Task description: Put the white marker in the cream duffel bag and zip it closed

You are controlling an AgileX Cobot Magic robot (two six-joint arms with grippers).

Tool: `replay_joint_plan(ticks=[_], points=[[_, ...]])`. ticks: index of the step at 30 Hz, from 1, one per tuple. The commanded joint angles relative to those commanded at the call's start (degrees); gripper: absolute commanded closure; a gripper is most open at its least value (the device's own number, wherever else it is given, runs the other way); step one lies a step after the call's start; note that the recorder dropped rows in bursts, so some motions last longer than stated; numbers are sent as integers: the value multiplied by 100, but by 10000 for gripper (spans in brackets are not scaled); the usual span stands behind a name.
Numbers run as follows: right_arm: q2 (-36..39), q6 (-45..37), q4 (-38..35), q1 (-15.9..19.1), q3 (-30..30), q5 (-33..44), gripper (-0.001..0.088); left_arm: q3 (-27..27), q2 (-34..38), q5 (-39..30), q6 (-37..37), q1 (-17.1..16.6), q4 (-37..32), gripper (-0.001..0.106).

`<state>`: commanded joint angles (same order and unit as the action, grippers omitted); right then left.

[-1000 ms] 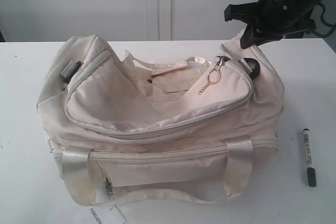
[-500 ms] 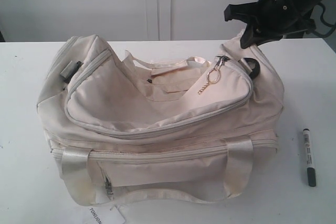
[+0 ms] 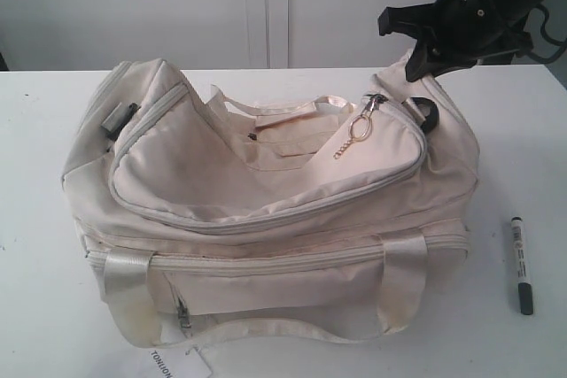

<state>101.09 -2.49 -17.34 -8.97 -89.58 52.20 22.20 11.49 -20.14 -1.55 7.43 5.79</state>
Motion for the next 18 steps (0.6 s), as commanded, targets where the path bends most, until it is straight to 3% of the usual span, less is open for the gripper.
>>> replay_joint_plan(ticks=[13, 18], points=[[0, 0, 0, 0, 0, 0, 868, 924, 1504, -816, 648, 0, 38, 1053], [0, 0, 0, 0, 0, 0, 868, 1156, 2000, -990, 975, 0, 372, 1053]])
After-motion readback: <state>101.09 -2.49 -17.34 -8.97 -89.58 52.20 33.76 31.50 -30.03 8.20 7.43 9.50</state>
